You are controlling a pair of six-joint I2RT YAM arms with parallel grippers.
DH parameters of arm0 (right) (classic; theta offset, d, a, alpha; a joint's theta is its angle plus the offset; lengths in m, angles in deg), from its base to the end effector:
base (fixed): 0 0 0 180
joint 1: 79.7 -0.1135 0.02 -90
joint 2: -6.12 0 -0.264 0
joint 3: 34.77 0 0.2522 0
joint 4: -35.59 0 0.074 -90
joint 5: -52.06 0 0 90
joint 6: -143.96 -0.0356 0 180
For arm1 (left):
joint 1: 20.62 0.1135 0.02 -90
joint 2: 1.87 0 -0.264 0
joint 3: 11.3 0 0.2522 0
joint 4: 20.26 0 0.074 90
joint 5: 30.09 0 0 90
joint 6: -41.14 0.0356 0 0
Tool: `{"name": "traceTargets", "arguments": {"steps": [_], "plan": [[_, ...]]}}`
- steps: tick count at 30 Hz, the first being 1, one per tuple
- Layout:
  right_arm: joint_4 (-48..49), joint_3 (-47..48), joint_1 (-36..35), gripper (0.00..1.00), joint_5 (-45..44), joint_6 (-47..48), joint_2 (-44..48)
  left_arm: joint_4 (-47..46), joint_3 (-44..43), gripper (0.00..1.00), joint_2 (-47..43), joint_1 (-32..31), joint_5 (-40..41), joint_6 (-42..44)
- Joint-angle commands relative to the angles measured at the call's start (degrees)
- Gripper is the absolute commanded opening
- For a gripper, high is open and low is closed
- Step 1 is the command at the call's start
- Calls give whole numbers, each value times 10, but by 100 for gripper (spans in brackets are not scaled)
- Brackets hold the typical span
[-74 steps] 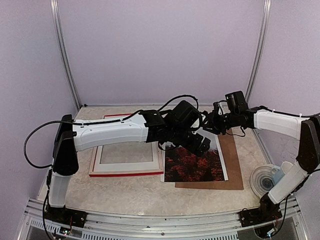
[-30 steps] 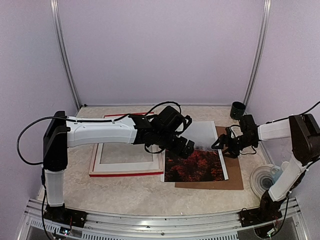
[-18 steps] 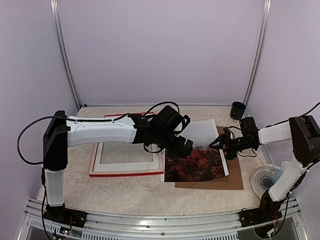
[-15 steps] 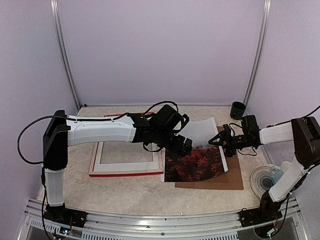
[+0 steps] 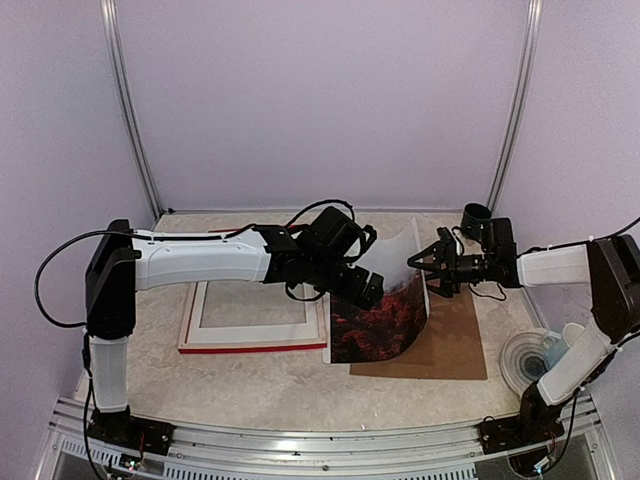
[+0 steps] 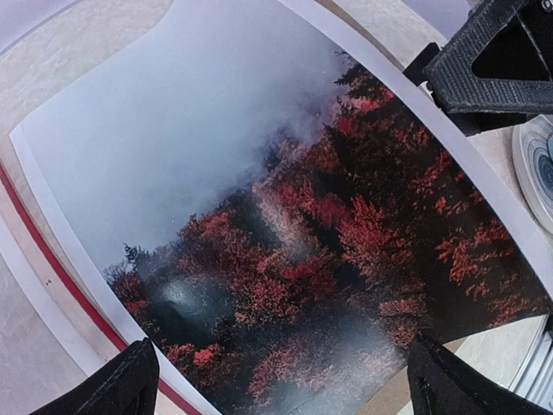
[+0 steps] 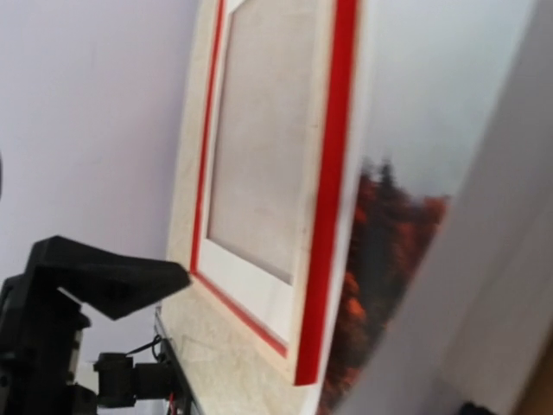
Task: Put the photo into the frame
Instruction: Pick up the photo from the backboard.
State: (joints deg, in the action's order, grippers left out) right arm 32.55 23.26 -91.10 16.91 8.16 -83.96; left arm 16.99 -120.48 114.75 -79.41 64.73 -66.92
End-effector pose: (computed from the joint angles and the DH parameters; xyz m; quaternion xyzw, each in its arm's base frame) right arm 0.2996 0.0901 0.1893 0.0301 0.8152 0.5547 0.1637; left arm 0.2441 -0.3972 0.2399 0.3057 0.8700 -0.2088 0.3256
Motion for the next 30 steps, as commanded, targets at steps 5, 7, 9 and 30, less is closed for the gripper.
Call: {"name": "traceTargets", "arguments": {"steps": [5, 7, 9, 30], "plan": [[118, 35, -45, 93, 19, -70, -33, -40, 19, 99, -49, 20, -16, -21], [136, 37, -52, 93, 20, -83, -44, -73, 44, 99, -62, 31, -29, -41], [145, 41, -58, 94, 19, -90, -54, -109, 77, 99, -83, 41, -44, -57], [157, 51, -79, 97, 11, -100, -93, -183, 101, 99, -49, 68, -220, -86]]}}
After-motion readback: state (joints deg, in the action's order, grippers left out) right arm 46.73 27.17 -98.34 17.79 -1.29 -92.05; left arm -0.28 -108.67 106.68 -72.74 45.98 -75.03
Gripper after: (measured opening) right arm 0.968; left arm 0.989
